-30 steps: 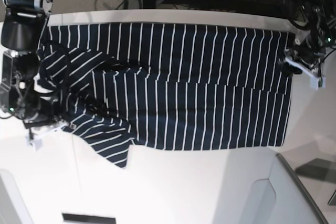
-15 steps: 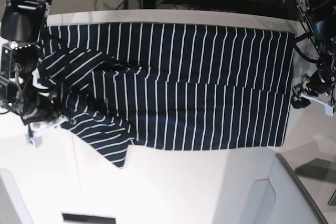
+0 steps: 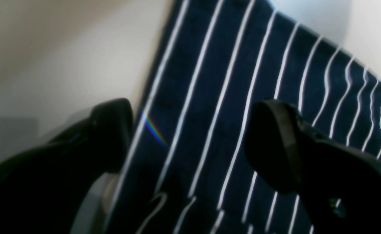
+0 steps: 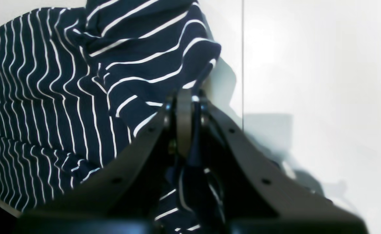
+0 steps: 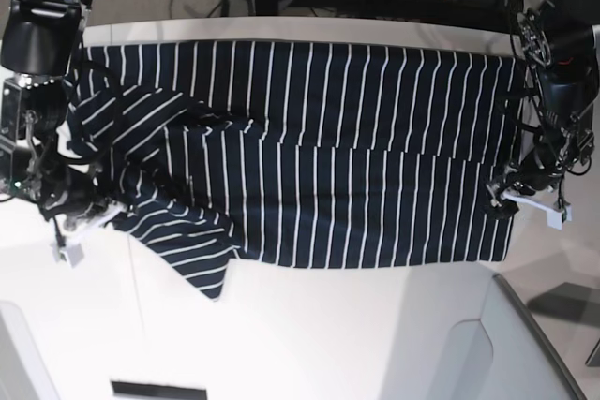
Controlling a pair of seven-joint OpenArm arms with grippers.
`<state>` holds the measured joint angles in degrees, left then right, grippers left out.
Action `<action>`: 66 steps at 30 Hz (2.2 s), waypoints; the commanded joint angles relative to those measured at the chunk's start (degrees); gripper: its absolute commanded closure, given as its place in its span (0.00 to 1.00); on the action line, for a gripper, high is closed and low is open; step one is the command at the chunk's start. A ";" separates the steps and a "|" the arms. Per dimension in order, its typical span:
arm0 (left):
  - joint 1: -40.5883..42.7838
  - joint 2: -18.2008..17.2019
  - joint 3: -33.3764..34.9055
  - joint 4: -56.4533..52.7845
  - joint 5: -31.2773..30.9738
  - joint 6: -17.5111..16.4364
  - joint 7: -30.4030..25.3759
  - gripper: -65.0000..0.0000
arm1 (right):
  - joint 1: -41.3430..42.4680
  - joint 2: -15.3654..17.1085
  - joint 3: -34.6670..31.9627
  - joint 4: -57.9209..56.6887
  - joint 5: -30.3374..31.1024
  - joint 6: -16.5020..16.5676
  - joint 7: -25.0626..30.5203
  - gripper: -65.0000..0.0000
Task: Layout the t-shirt on the table in an organized manner, then fold the t-shirt properly
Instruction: 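Grasp the shirt sides with both grippers and pull them taut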
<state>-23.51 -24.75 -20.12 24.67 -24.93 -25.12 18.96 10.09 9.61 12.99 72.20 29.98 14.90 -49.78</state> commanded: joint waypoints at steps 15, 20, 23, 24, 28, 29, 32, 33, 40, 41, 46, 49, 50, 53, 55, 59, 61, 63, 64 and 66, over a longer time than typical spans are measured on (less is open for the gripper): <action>-0.54 1.85 0.38 4.83 -0.17 -0.24 -2.65 1.00 | 1.12 0.90 0.15 -0.51 0.57 0.27 0.94 1.00; 3.95 1.94 0.38 14.76 -0.17 -0.15 -0.28 1.00 | 1.30 0.90 0.15 -3.94 0.57 0.27 1.30 1.00; 7.38 1.94 0.12 23.38 -0.17 -0.15 6.40 1.00 | 1.30 0.81 0.15 -4.12 0.57 0.27 1.38 1.00; 8.69 1.94 -0.06 26.28 -0.17 -0.15 7.90 1.00 | 1.30 0.81 0.15 -4.03 0.57 0.27 1.38 1.00; 14.67 1.94 -0.14 37.09 -0.17 3.28 12.82 1.00 | 1.47 0.81 0.15 -4.03 0.57 0.27 1.38 1.00; 16.17 1.94 -0.06 39.38 -0.17 4.77 13.70 1.00 | 1.56 0.81 0.15 -4.03 0.57 0.27 1.38 1.00; 20.74 1.85 0.30 45.97 -0.17 7.15 16.16 1.00 | 1.56 0.81 0.15 -4.03 0.57 0.27 1.38 1.00; 22.14 1.85 0.30 47.82 -0.17 7.15 17.39 1.00 | 1.56 0.72 0.15 -4.03 0.57 0.27 1.38 1.00; 28.21 1.94 0.38 52.13 -0.17 8.64 20.82 1.00 | 1.56 0.72 0.15 -4.03 0.57 0.27 1.38 1.00; 28.91 1.94 0.38 52.13 -0.17 8.64 20.82 1.00 | 1.56 0.72 0.15 -4.03 0.57 0.27 1.38 1.00; 30.76 1.94 0.03 52.30 -0.17 8.64 20.82 1.00 | 1.56 0.72 0.15 -4.03 0.57 0.27 1.38 1.00; 31.11 1.68 -0.23 52.57 -0.17 8.64 20.82 0.72 | 1.56 0.72 0.15 -3.94 0.57 0.27 1.38 1.00; 31.11 1.50 -0.23 52.57 -0.17 8.64 20.82 0.58 | 1.56 0.72 0.15 -3.94 0.57 0.27 1.38 1.00; 30.50 1.41 -2.08 52.21 -0.17 8.64 20.73 0.24 | 1.56 0.72 0.15 -3.94 0.57 0.27 1.38 1.00; 29.27 1.50 -5.42 52.13 -0.17 8.64 20.73 0.16 | 1.56 0.72 0.15 -3.94 0.57 0.27 1.38 1.00; 25.13 1.15 -9.11 47.38 -0.17 8.64 20.64 0.18 | 1.56 0.72 0.15 -3.94 0.57 0.27 1.38 1.00; 21.70 -0.17 -8.94 41.49 -0.08 8.64 20.47 0.18 | 1.56 0.72 0.15 -3.94 0.57 0.27 1.38 1.00; 18.28 -0.52 -8.94 35.33 -0.08 8.38 19.24 0.18 | 1.56 0.72 0.15 -3.94 0.57 0.27 1.38 1.00; 16.87 -0.61 -8.94 32.26 -0.08 8.38 17.39 0.18 | 1.56 0.72 0.15 -3.94 0.57 0.27 1.38 1.00; 14.50 -0.61 -8.85 26.72 -0.08 8.38 13.26 0.18 | 1.56 0.72 0.15 -3.85 0.57 0.27 1.38 1.00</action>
<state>-8.05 -24.03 -28.84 50.26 -24.49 -16.47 32.73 10.44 9.58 12.95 67.16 29.82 14.94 -49.10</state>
